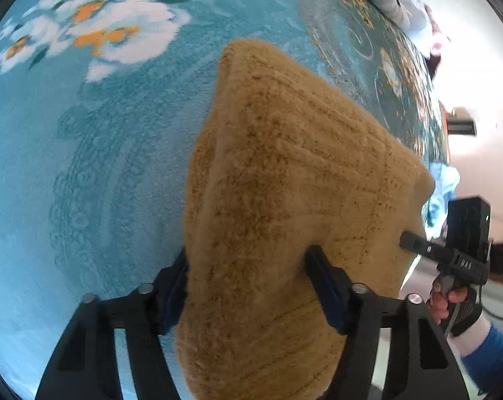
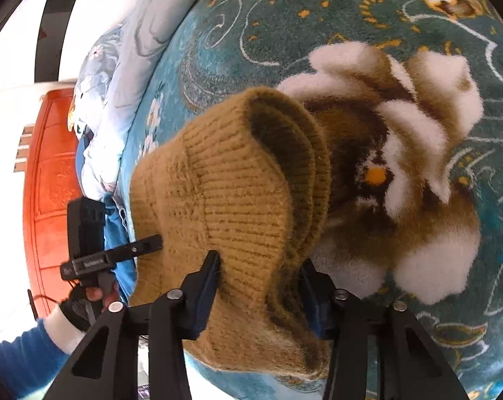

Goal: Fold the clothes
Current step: 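Grasp the folded mustard sweater edge with the right gripper while the left gripper grasps the other edge, then lift the folded sweater with both grippers and carry it across the bed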

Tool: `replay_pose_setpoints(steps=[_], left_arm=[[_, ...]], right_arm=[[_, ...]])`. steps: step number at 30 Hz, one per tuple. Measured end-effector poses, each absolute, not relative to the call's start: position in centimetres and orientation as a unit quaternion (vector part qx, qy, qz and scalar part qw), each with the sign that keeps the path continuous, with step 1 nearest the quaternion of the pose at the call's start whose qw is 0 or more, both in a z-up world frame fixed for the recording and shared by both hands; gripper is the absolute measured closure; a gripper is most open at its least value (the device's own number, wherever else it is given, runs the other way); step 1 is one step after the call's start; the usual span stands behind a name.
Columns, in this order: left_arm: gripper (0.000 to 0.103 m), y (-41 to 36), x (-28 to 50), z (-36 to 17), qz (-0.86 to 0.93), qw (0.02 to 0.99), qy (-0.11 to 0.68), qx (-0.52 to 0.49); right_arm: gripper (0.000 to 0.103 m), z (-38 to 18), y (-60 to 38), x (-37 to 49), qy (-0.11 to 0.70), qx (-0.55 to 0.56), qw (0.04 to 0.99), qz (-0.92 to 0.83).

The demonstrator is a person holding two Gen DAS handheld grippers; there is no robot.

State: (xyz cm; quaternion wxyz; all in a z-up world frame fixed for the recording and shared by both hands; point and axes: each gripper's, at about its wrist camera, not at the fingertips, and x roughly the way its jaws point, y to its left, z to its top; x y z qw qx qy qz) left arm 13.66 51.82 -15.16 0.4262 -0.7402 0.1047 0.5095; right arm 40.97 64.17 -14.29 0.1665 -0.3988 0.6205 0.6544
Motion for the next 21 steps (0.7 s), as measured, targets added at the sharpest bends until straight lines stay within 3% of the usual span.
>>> replay_pose_setpoints(steps=[4,7,21], left_arm=[[0.064,51.3,14.1,-14.2,0.527,0.419,0.081,-0.735],[0.071,51.4,14.6,-13.3,0.540,0.417,0.077,-0.727],[0.073,45.5,14.5,-6.0,0.571,0.431,0.050,-0.697]], right_arm=[[0.061,-13.7,64.3,40.7,0.619,-0.411,0.168,0.648],[0.063,-12.8,64.3,40.4,0.612,-0.421,0.171,0.648],[0.065,-5.1,63.1,38.9,0.566,-0.451,0.171,0.669]])
